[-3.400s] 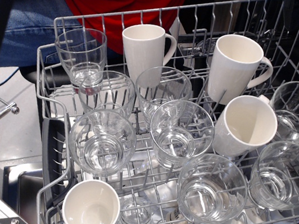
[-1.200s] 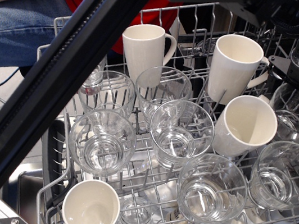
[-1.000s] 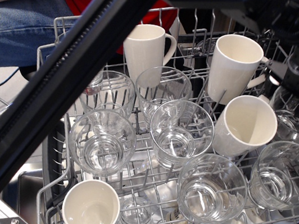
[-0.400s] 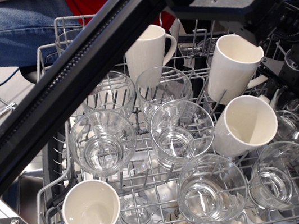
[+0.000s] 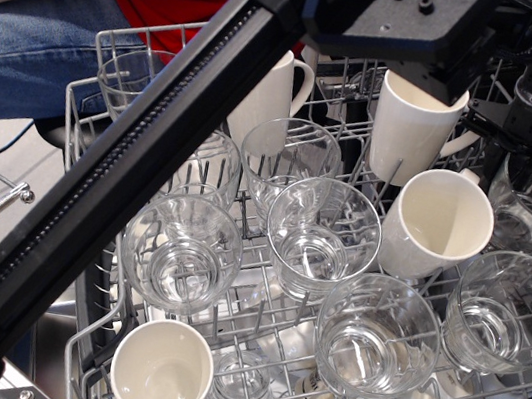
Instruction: Pick up glass cup
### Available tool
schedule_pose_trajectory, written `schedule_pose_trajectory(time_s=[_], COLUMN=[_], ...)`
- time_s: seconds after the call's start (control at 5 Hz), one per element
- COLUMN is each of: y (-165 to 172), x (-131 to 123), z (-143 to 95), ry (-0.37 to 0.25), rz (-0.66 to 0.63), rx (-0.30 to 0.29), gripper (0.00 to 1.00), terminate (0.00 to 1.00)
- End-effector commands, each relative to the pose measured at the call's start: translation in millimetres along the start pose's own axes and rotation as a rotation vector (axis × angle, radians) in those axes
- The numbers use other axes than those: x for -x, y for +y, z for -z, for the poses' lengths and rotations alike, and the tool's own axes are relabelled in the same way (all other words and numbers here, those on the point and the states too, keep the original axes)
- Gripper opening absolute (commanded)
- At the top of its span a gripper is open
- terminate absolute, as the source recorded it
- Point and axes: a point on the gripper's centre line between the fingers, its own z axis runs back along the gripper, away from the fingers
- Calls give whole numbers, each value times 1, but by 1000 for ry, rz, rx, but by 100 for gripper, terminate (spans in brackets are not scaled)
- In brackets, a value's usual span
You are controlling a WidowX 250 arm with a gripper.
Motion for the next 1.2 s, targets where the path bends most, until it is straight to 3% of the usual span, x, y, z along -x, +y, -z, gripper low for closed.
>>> schedule_pose_trajectory(time_s=[0.0, 0.2, 0.8, 1.0], y=[4, 6, 26, 27], x=[-37, -41, -16, -18], z=[-94, -120, -170, -182], ry=[-106, -65, -15, -14], rz=[-29, -15, 51, 87], rx=[101, 118, 198, 228], gripper=[0, 0, 0, 0], terminate=[0, 0, 0, 100])
